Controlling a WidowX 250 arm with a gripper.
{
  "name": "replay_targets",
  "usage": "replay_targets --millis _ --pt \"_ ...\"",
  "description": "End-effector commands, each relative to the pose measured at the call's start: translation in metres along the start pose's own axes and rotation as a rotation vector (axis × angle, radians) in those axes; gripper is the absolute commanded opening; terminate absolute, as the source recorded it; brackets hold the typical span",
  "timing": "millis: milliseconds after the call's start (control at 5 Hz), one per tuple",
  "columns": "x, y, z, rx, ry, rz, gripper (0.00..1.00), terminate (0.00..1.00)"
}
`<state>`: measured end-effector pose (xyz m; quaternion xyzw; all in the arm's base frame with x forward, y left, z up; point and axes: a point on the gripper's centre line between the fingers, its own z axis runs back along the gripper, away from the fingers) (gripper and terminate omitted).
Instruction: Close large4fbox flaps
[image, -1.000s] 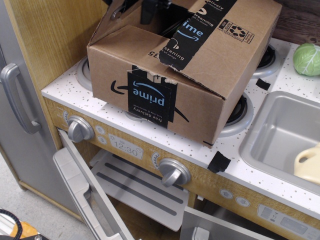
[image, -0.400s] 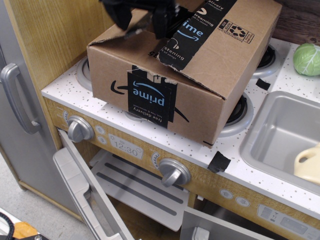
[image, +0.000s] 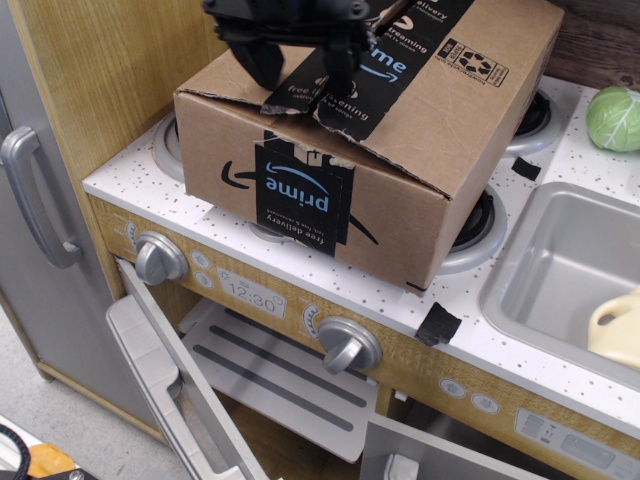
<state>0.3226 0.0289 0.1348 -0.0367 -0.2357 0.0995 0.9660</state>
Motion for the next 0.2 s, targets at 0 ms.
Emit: replay_targets --millis 0 --pt "-0.0078 -0.0121 -0.0057 -0.025 -0.021 0.024 1.0 1.0"
